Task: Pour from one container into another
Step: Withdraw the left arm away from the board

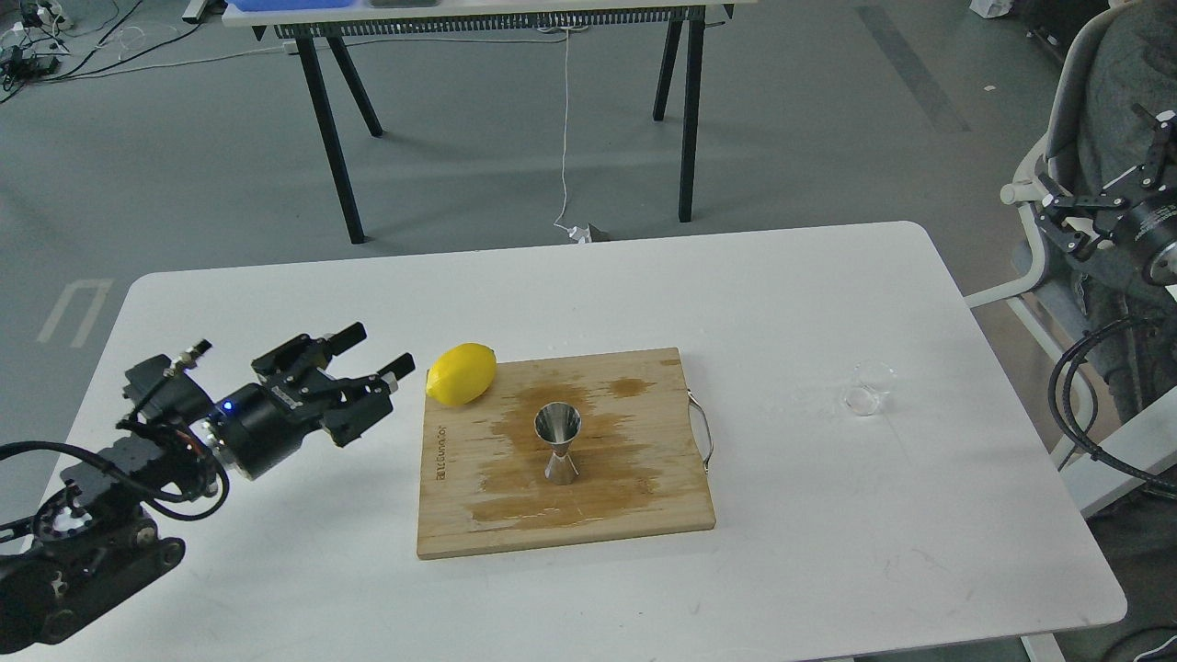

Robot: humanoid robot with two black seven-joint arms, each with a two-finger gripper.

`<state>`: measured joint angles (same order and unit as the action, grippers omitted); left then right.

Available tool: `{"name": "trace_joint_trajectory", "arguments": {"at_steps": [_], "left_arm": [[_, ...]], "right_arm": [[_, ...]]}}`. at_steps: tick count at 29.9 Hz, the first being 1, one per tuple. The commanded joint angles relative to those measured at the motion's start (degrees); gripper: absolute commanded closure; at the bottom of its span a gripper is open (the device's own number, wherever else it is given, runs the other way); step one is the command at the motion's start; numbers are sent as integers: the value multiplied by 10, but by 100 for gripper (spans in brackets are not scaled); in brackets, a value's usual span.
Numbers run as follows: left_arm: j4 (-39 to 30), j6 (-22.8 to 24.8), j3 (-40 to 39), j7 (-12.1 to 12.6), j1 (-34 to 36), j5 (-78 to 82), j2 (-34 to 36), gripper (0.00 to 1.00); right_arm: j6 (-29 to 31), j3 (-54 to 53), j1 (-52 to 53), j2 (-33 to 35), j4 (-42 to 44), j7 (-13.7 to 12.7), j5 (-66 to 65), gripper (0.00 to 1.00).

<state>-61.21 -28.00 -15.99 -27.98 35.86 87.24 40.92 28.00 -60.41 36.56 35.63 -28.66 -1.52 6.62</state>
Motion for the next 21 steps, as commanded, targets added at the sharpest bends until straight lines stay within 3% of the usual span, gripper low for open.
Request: {"name": "trace_joint_trajectory", "arguments": {"at_steps": [1, 2, 4, 8, 11, 14, 18, 21], "left_arm": [[-1, 0, -33, 0, 54, -145, 17, 14], [5, 27, -47, 0, 66, -185, 18, 14], [32, 183, -68, 0, 89, -249, 27, 14], [111, 424, -77, 0, 135, -311, 32, 14], [153, 560, -80, 0, 144, -334, 33, 13], [166, 560, -82, 0, 142, -350, 39, 10], [202, 560, -94, 0, 139, -416, 38, 5], [205, 560, -97, 0, 133, -482, 39, 2]], "right_arm": [[0, 3, 1, 0, 3, -1, 0, 1], [0, 6, 3, -1, 4, -1, 0, 1], [0, 9, 6, -11, 3, -1, 0, 1], [0, 12, 7, -39, 4, -4, -1, 1], [0, 17, 7, -52, 3, -8, -1, 1], [0, 22, 8, -68, 2, -17, 0, 1], [0, 22, 12, -91, 4, -59, 0, 1], [0, 17, 24, -107, 4, -65, 3, 1]]}}
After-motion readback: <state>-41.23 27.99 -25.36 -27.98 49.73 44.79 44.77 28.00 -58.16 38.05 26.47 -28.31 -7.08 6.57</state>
